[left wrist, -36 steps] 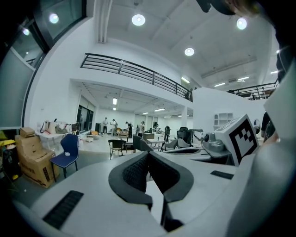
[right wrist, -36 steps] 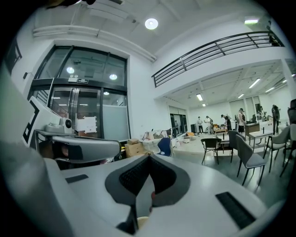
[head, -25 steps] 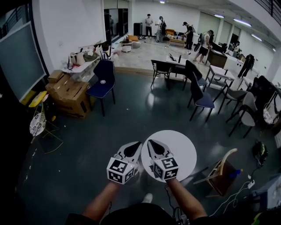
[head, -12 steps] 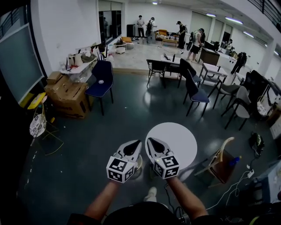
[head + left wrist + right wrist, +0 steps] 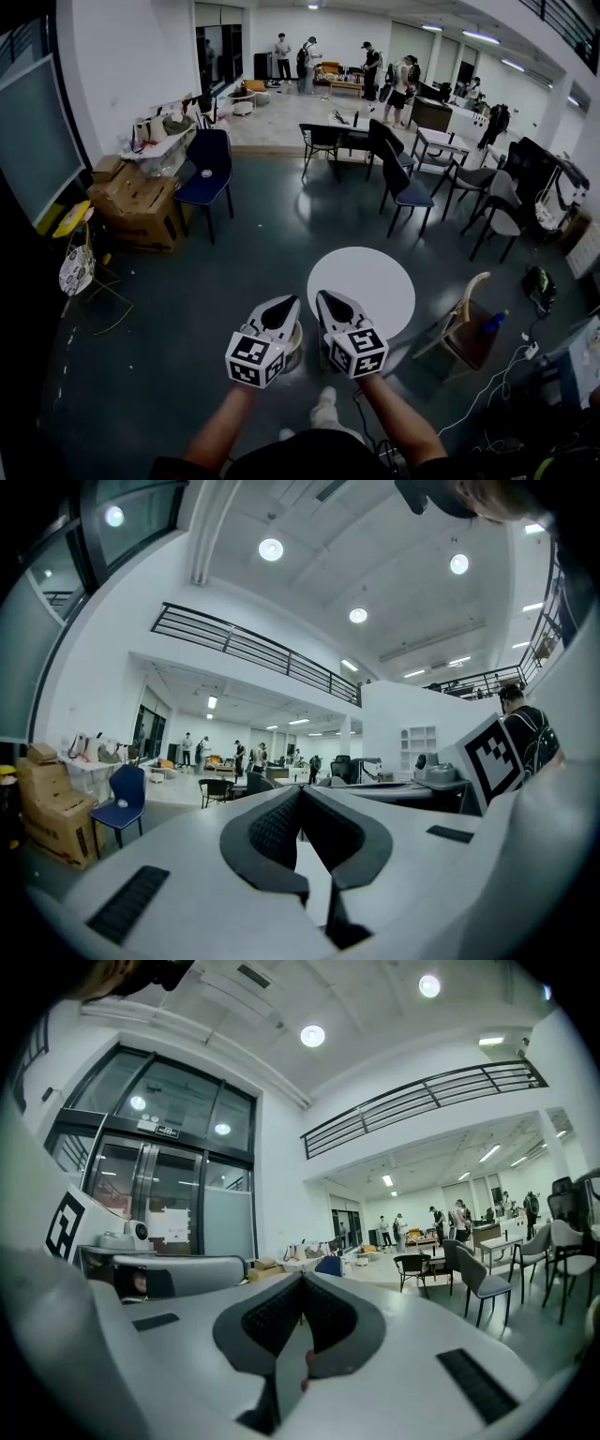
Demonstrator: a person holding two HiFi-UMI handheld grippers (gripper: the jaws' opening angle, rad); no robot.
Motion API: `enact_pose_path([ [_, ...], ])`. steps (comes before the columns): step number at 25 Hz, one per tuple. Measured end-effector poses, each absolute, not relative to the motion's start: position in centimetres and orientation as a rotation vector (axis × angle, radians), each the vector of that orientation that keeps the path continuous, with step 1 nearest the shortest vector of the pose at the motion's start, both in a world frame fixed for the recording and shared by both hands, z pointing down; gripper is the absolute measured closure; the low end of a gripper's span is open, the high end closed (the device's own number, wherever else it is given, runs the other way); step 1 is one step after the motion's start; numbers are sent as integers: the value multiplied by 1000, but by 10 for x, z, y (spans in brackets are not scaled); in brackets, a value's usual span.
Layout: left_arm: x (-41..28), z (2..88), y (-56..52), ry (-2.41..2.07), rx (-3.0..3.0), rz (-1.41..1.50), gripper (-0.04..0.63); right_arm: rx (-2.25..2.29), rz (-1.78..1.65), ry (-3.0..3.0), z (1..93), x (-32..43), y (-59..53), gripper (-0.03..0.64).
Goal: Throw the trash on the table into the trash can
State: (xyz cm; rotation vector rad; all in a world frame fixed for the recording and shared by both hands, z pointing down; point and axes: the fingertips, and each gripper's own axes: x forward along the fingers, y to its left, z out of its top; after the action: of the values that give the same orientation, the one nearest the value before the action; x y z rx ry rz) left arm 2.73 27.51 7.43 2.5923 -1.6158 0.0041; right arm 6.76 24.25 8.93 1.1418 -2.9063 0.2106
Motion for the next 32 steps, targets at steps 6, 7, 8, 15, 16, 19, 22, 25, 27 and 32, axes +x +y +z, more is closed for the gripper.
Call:
enact_pose_path([
  [6,36,68,302,-1607,2610,-21,588,1162,185,-2902,86,77,271,597],
  [7,36,68,306,-1603,2613,-22,588,1165,177,-2903,84,77,274,597],
  [8,36,68,309,-1599,2615,-22,588,1167,170,-2904,83,76,276,597],
  [15,50,61,314,-1585,2646,-12,588,1165,124,-2924,71,85,285,597],
  [16,53,60,313,-1583,2651,-12,588,1165,118,-2926,69,88,285,597],
  [19,64,55,308,-1584,2657,-13,588,1162,106,-2935,63,97,281,597],
  [22,76,50,300,-1591,2659,-16,588,1151,100,-2939,58,108,275,597],
  [25,90,48,295,-1595,2646,-22,588,1142,106,-2937,57,123,270,597],
  [27,100,45,294,-1597,2648,-27,588,1124,97,-2938,56,132,269,597],
  [32,114,37,293,-1615,2626,-65,588,1097,77,-2939,52,152,266,597],
])
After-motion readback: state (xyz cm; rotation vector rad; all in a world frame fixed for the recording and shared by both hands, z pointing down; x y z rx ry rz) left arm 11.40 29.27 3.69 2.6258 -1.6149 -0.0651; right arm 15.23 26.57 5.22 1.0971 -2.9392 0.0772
